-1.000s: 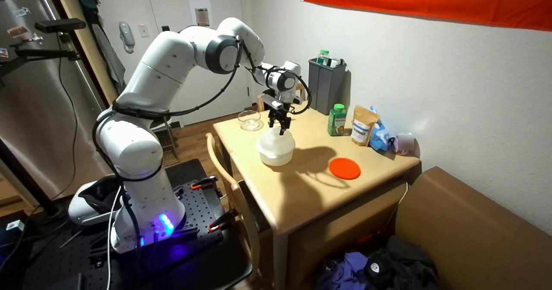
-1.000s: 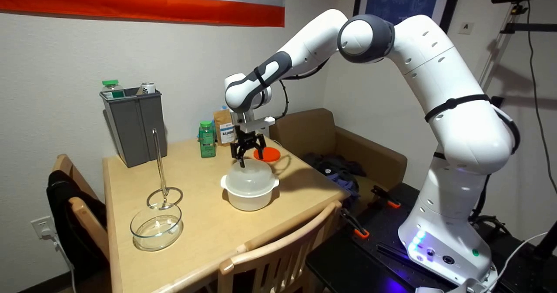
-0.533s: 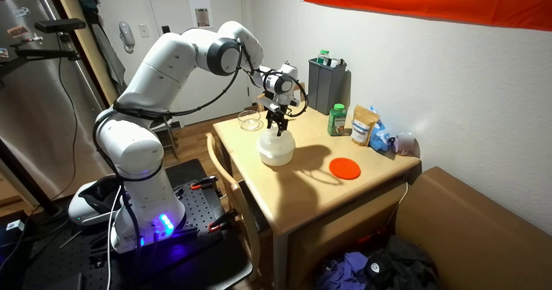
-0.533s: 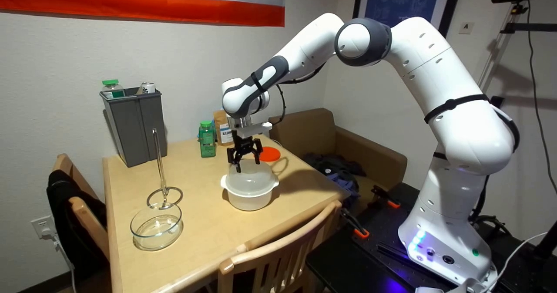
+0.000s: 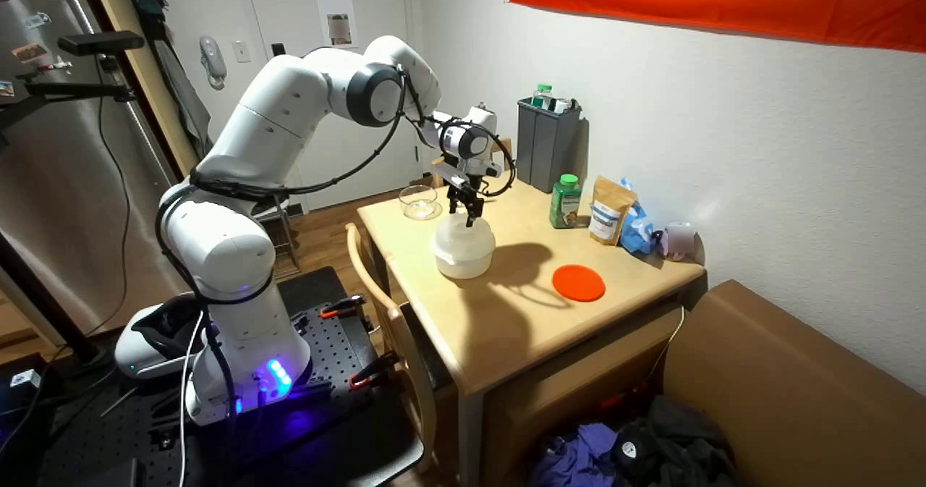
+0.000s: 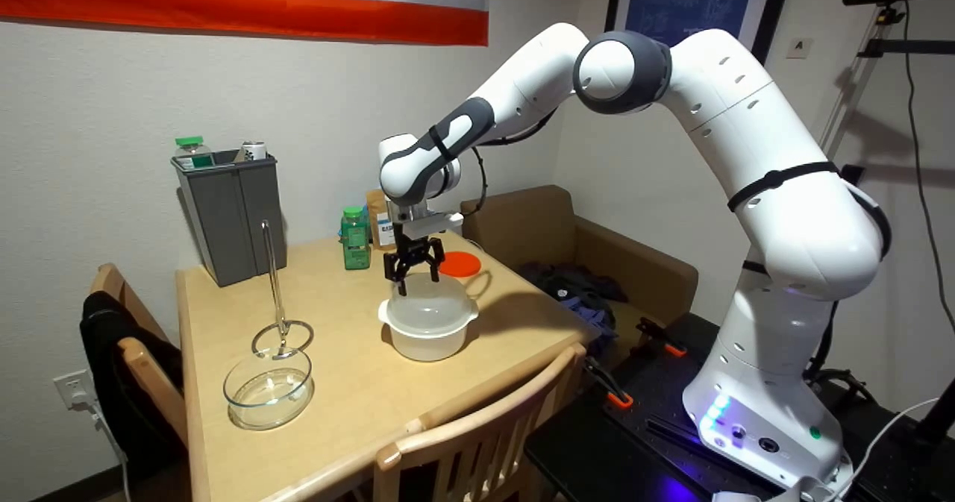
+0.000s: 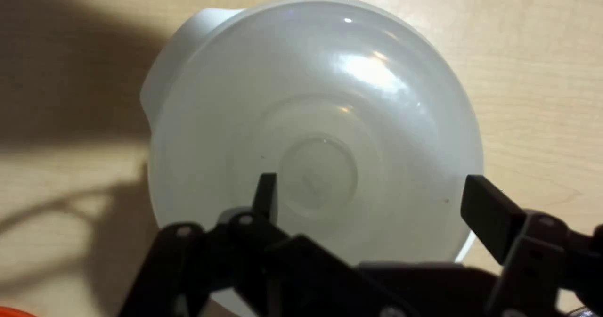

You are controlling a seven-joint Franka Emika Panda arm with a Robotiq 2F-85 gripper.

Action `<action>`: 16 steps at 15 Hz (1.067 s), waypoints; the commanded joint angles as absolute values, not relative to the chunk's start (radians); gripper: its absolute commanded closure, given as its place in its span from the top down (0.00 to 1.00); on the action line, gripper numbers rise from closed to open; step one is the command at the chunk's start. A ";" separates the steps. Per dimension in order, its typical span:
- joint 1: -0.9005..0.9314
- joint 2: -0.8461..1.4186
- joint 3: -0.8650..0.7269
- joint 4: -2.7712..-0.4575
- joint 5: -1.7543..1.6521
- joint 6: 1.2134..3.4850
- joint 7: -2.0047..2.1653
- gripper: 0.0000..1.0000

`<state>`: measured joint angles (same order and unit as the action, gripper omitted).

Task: Uncover the white bowl and put the lid on the table

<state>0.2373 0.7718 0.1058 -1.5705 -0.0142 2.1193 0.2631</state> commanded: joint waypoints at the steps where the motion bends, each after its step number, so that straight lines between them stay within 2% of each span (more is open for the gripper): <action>1: 0.252 0.712 0.098 -1.650 0.003 2.174 0.283 0.87; 2: 0.259 0.691 0.098 -1.675 -0.001 2.189 0.288 0.79; 3: 0.264 0.667 0.100 -1.706 -0.005 2.213 0.288 0.80; 5: 0.277 0.621 0.100 -1.762 -0.013 2.251 0.293 0.71; 6: 0.283 0.598 0.100 -1.789 -0.014 2.268 0.295 0.74; 7: 0.289 0.570 0.100 -1.820 -0.017 2.285 0.300 0.72; 8: 0.295 0.544 0.100 -1.849 -0.018 2.302 0.305 0.75; 10: 0.299 0.506 0.099 -1.890 -0.021 2.326 0.315 0.74; 11: 0.297 0.492 0.099 -1.906 -0.019 2.332 0.312 0.71; 12: 0.293 0.484 0.097 -1.915 -0.019 2.335 0.309 0.60; 14: 0.281 0.487 0.092 -1.915 -0.020 2.328 0.298 0.60; 15: 0.276 0.492 0.088 -1.908 -0.018 2.318 0.299 0.52; 16: 0.269 0.505 0.084 -1.898 -0.017 2.307 0.294 0.56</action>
